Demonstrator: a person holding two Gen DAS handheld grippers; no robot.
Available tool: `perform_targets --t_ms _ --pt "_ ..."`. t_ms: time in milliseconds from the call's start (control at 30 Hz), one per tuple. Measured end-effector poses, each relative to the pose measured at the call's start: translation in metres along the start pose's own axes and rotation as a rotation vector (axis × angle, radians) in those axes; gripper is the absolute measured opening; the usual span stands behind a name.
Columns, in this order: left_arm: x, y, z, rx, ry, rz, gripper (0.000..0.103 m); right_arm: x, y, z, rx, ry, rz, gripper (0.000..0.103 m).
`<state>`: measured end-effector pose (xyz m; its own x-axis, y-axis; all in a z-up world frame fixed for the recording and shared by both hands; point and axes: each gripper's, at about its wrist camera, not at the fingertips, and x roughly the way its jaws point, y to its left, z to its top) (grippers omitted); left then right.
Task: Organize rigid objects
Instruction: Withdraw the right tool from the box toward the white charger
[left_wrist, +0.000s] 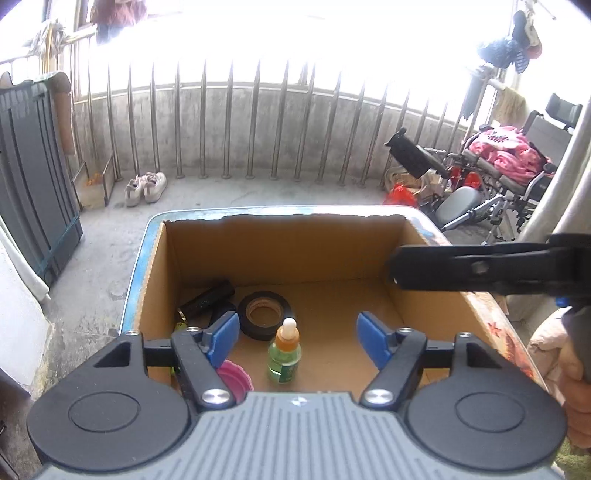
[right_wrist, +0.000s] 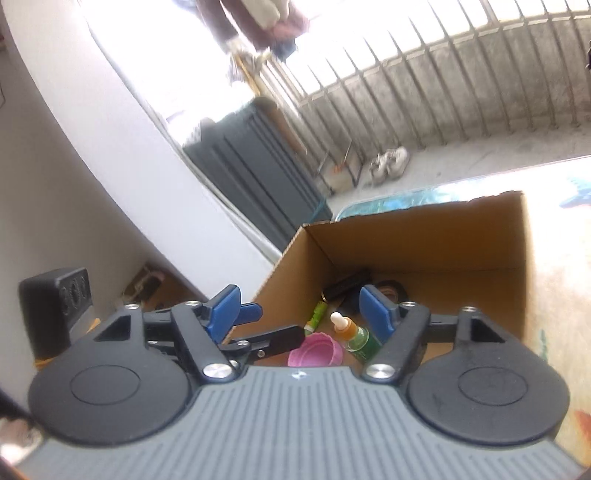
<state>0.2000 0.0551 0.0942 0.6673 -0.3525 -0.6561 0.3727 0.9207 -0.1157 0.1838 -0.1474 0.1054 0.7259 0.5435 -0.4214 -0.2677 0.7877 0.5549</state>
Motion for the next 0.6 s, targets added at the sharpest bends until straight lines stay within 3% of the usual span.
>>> perform_targets --t_ms 200,300,600 --pt "-0.037 -0.011 -0.017 0.045 -0.039 -0.045 0.078 -0.073 0.012 -0.043 0.016 -0.080 -0.015 0.079" --pt "-0.051 -0.018 -0.028 0.068 -0.059 -0.071 0.088 -0.099 0.014 -0.066 0.023 -0.090 -0.048 0.080" --pt "-0.065 -0.022 -0.066 0.093 -0.030 -0.135 0.092 -0.137 0.018 -0.145 0.090 -0.076 -0.174 0.082"
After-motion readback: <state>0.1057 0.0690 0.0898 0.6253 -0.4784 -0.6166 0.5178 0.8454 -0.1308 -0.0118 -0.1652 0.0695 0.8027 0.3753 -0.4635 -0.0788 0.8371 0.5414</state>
